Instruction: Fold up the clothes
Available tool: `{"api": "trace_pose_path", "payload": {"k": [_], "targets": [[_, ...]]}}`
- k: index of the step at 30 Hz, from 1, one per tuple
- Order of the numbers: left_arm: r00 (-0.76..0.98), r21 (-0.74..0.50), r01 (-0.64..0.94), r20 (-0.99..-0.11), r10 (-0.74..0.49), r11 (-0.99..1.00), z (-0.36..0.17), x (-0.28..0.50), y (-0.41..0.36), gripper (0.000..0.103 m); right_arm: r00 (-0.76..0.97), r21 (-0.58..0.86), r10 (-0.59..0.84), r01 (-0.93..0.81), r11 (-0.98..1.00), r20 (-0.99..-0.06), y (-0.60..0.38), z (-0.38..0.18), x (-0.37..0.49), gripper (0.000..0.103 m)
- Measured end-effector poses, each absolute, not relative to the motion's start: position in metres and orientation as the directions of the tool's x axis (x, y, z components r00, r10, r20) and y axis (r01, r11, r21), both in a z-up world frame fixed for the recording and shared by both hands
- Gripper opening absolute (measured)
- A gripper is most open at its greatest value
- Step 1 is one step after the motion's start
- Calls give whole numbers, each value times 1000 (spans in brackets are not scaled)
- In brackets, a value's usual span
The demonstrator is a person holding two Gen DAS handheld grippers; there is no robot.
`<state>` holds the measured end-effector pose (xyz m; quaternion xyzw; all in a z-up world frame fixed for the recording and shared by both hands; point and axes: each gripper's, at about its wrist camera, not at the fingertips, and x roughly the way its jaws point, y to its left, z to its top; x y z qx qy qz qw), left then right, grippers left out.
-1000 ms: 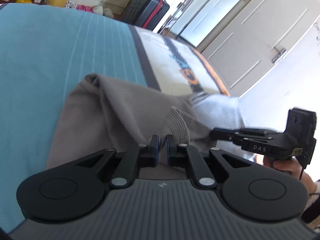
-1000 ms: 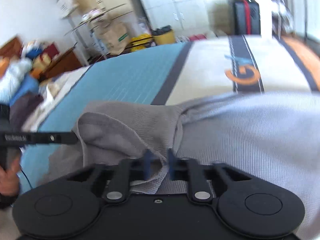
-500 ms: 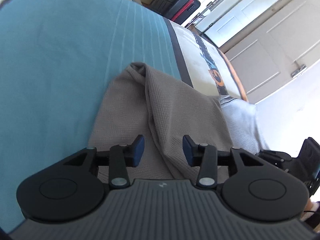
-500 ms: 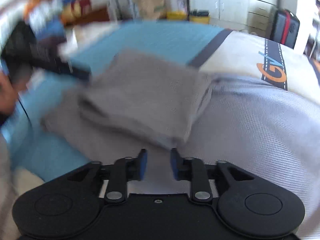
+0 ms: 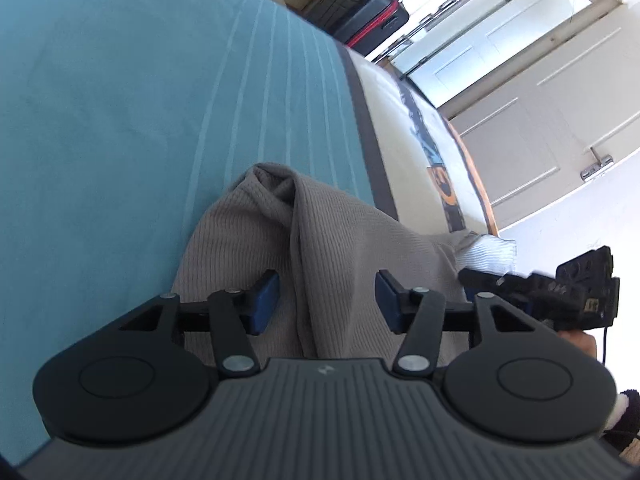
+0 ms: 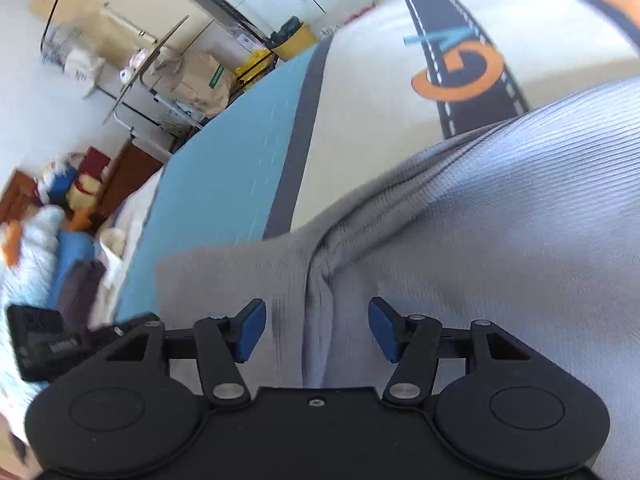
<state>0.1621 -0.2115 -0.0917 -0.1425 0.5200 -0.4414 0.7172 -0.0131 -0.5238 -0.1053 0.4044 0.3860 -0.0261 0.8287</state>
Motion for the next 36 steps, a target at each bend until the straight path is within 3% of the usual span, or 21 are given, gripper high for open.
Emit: {"api": "trace_pose_path", "payload": {"k": [4, 5, 6, 7, 8, 12, 15, 18, 20, 23, 25, 28, 31, 33, 36], "targets": [[88, -677, 478, -597, -797, 560, -96, 173, -226, 58, 737, 734, 360, 264, 626, -572, -532, -112, 5, 69], [93, -680, 477, -591, -801, 557, -97, 176, -230, 52, 734, 712, 347, 257, 654, -584, -529, -112, 11, 64], [98, -683, 475, -585, -805, 555, -97, 179, -234, 29, 731, 684, 329, 250, 686, -597, -526, -112, 16, 58], [112, -680, 478, -581, -806, 556, -97, 181, -237, 15, 732, 632, 289, 241, 737, -617, -523, -108, 20, 36], [148, -659, 493, -579, -801, 568, -93, 182, -239, 9, 735, 580, 251, 232, 781, -630, -521, -104, 25, 26], [282, -597, 495, -576, -767, 631, -86, 189, -241, 10, 755, 534, 210, 213, 818, -622, -532, -87, 38, 20], [305, -527, 513, -626, -718, 677, -89, 192, -244, 13, 698, 401, 163, 192, 896, -698, -518, -86, 51, 20], [298, -515, 517, -640, -708, 684, -85, 190, -237, 13, 669, 288, 89, 193, 938, -738, -502, -84, 54, 24], [284, -525, 506, -647, -707, 684, -77, 187, -221, 14, 662, 245, 37, 225, 943, -749, -498, -81, 43, 35], [277, -503, 487, -687, -672, 714, -66, 177, -201, 46, 658, 96, -97, 251, 963, -747, -479, -69, 27, 47], [253, -522, 456, -701, -667, 721, -69, 169, -187, 49, 666, -43, -201, 246, 968, -719, -459, -59, 14, 52], [216, -549, 406, -719, -660, 731, -74, 157, -166, 53, 694, -274, -346, 217, 937, -631, -427, -47, -4, 75], [178, -572, 355, -736, -654, 740, -78, 144, -145, 58, 724, -375, -360, 150, 915, -588, -404, -38, -19, 77], [152, -585, 320, -745, -650, 745, -81, 136, -131, 68, 732, -335, -267, 57, 941, -627, -387, -31, -28, 77], [141, -557, 343, -766, -627, 757, -89, 127, -128, 70, 722, -289, -157, -62, 955, -673, -354, -28, -52, 80]]}}
